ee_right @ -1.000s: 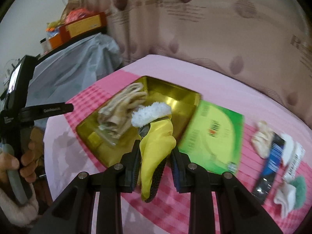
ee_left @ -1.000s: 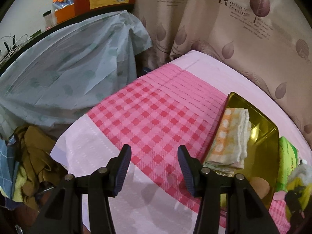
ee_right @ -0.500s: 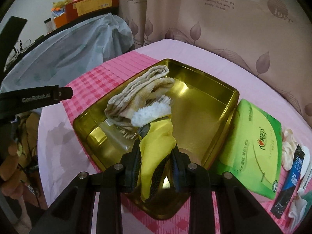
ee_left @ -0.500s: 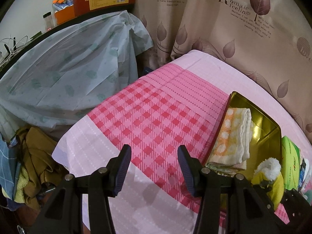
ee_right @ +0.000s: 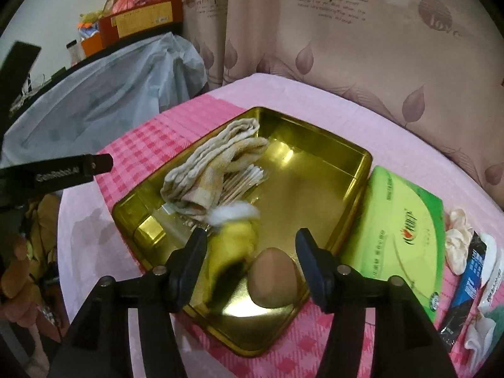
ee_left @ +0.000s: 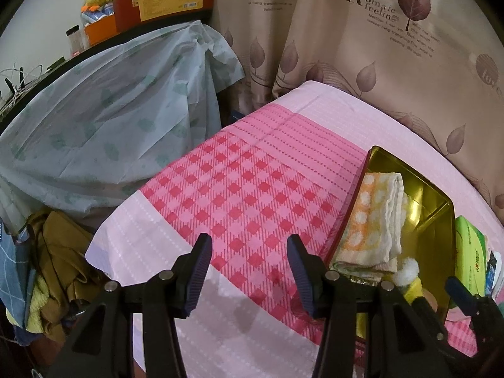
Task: Organize soft objects
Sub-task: 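Carry the yellow glove into the gold tin and open the right tool, then move the right tool to the green fluffy pom-pom and grasp it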
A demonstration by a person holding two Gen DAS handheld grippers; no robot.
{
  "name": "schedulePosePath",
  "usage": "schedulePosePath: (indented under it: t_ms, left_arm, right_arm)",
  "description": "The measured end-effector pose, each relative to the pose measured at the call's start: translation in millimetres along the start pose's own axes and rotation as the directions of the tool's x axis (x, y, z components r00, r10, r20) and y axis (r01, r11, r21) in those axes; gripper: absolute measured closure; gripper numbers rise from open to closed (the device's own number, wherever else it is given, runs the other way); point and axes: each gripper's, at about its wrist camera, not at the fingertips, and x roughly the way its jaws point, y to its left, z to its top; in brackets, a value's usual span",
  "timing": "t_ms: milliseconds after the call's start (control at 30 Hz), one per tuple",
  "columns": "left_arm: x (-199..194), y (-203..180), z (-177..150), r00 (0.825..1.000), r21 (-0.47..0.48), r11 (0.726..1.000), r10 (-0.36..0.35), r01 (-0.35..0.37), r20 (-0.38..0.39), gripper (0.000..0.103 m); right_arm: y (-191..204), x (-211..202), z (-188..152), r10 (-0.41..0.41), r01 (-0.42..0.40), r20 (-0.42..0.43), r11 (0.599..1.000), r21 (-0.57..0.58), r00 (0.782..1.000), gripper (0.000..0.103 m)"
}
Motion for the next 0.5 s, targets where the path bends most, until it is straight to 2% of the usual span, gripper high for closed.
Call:
schedulePosePath:
  t_ms: [233, 500]
  left_arm:
    - [-3, -3, -1, 1.0, 0.023, 1.0, 0.003, -0.003, 0.011, 0.052]
    - [-7, -9, -3, 1.0, 0.048, 0.999, 0.012, -0.013, 0.027, 0.053]
  right_arm:
    - [-21, -31, -13, 0.008, -0.011, 0.042, 0.998, 0.056, 0.999, 0.047]
    - [-82, -76, -46, -0.099, 0.087, 0.076, 0.986, 0.139, 0.992, 0.047]
